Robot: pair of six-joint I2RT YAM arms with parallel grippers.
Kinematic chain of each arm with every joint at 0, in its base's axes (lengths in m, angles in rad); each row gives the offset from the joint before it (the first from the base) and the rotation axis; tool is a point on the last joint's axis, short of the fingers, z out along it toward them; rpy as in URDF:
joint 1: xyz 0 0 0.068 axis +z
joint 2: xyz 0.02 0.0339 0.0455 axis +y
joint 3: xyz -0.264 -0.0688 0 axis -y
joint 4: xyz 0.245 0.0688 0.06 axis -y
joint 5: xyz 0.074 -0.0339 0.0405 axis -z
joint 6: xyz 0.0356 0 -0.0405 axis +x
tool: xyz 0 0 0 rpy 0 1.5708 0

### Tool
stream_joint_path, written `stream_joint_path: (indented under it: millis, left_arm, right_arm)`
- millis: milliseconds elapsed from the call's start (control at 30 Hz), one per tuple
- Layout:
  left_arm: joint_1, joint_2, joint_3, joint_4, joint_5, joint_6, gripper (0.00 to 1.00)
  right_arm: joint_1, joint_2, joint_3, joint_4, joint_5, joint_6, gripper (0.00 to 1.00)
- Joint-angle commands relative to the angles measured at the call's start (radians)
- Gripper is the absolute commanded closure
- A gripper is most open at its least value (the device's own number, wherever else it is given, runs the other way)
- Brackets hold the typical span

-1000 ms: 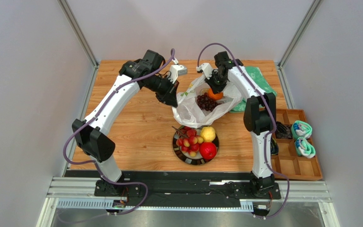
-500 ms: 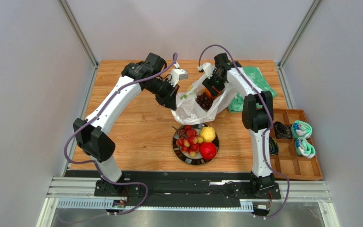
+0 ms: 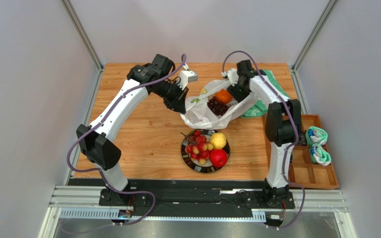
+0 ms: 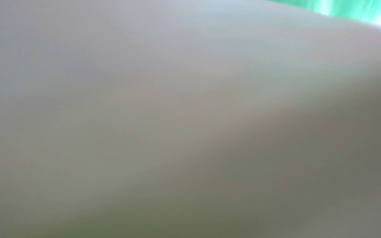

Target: Take the fake fruits out of the plastic bag

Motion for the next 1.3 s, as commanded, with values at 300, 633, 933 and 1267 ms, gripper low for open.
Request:
stream_joint_path:
  millis: [300, 633, 933, 1267]
  left_arm:
    - [-0.009, 0.01, 0.073, 0.036, 0.059, 0.0, 1.0]
    - [-0.009, 0.014, 0.09, 0.045, 0.059, -0.013, 1.0]
    - [-0.008, 0.005, 0.079, 0.036, 0.065, -0.009, 1.0]
    - [-0.009, -0.01, 0.05, 0.039, 0.057, -0.01, 1.0]
  right_arm:
    - [-0.027, -0.271, -0.144, -0.051, -0.295, 0.024, 0.46]
    - [0.052, -0.16, -0.026, -0.094, -0.418, -0.021, 0.58]
    - [0.052, 0.084, 0.268, -0.074, -0.208, 0.209, 0.31]
    - [0.052, 0.148, 0.276, -0.043, -0.12, 0.243, 0.19]
